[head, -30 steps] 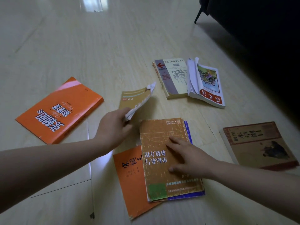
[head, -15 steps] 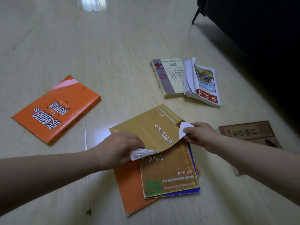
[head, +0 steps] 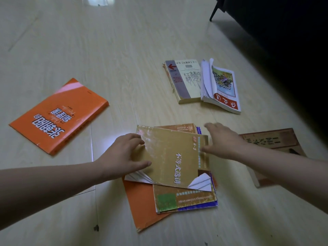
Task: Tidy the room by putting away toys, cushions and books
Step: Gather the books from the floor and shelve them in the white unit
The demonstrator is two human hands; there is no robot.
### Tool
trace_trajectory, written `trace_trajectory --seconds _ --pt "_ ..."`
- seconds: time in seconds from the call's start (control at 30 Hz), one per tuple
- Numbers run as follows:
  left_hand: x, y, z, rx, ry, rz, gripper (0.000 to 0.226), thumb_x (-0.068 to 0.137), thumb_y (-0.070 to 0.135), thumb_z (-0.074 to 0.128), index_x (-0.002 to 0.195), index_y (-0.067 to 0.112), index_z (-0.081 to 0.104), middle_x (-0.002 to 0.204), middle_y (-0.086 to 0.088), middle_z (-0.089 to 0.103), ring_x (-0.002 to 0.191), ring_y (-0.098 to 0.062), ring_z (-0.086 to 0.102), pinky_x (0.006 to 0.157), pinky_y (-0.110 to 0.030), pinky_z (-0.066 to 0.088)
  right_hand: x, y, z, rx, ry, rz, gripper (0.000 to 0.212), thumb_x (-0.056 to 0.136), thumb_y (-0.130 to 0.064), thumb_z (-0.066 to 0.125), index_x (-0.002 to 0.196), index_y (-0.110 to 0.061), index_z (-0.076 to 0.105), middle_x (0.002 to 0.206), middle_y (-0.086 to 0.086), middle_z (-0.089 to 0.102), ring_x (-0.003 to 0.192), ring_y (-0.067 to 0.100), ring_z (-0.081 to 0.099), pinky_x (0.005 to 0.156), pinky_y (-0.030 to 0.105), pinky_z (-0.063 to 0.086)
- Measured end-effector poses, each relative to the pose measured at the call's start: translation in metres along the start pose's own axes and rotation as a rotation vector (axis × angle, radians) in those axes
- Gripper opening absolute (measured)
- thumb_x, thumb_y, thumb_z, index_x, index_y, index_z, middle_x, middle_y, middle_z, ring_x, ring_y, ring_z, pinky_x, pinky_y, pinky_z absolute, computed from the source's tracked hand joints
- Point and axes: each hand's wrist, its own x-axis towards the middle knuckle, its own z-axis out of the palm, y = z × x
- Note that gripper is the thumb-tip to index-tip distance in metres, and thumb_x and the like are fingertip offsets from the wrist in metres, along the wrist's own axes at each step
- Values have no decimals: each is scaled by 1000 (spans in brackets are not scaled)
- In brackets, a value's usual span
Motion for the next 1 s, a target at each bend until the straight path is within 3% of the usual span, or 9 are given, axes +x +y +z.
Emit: trace_trajectory --seconds 0.07,0.13,0.27,0.5,0.6,0.73,0.83,0.9,1.0 --pt "-2 2 3 -57 -16 -49 88 59 77 51 128 23 55 141 8 41 129 -8 39 106 -20 31 9 -6 3 42 82 -267 82 81 -42 70 147 -22 27 148 2 36 133 21 39 104 33 38" --pt "-3 4 3 -76 -45 -58 76 68 66 64 130 22 53 144 7 37 130 -7 39 105 -21 34 14 -16 10 63 -4 -327 85 80 -43 72 148 -22 26 147 2 38 129 21 42 102 32 39" --pt "-2 10 0 -43 -117 -25 85 65 73 50 134 24 48 149 6 32 135 -8 35 109 -24 33 7 -18 31 -109 24 -229 70 75 -54 71 128 -19 42 124 6 51 110 23 52 91 37 46" --pt "-1 15 2 -50 -83 -79 82 75 62 52 144 21 33 151 5 30 136 -9 32 104 -17 28 -34 2 66 139 -127 126 59 79 -58 66 102 -15 33 95 4 57 89 26 60 61 33 41" --pt "-2 18 2 -59 -67 -151 79 87 45 60 151 19 22 155 2 26 138 -14 31 109 -23 28 -44 1 72 229 -152 224 54 85 -56 61 104 -12 37 101 10 60 81 28 61 54 33 43" --pt "0 28 7 -153 -46 -250 54 87 35 63 132 12 45 135 -3 47 120 -17 47 99 -36 45 -52 -8 67 402 -281 348 54 88 -54 58 107 -8 39 99 14 55 60 31 64 47 38 55" --pt "-1 32 12 -176 -54 -239 59 86 32 64 135 11 40 135 -1 44 123 -17 44 100 -32 42 -62 -14 73 405 -388 427 59 88 -60 53 109 -8 35 91 15 55 47 30 60 45 35 53" --pt "-2 32 13 -143 -76 -210 57 86 33 63 134 13 41 137 0 44 126 -16 42 99 -28 39 -66 -15 79 319 -381 409 60 89 -65 45 112 -11 34 92 10 56 59 29 64 49 32 51" --pt "2 31 13 -87 -130 -166 68 88 38 60 146 19 30 158 2 22 145 -10 17 111 -25 26 -64 -8 82 81 -321 285 66 88 -71 35 120 -14 40 115 6 61 101 27 62 71 34 42"
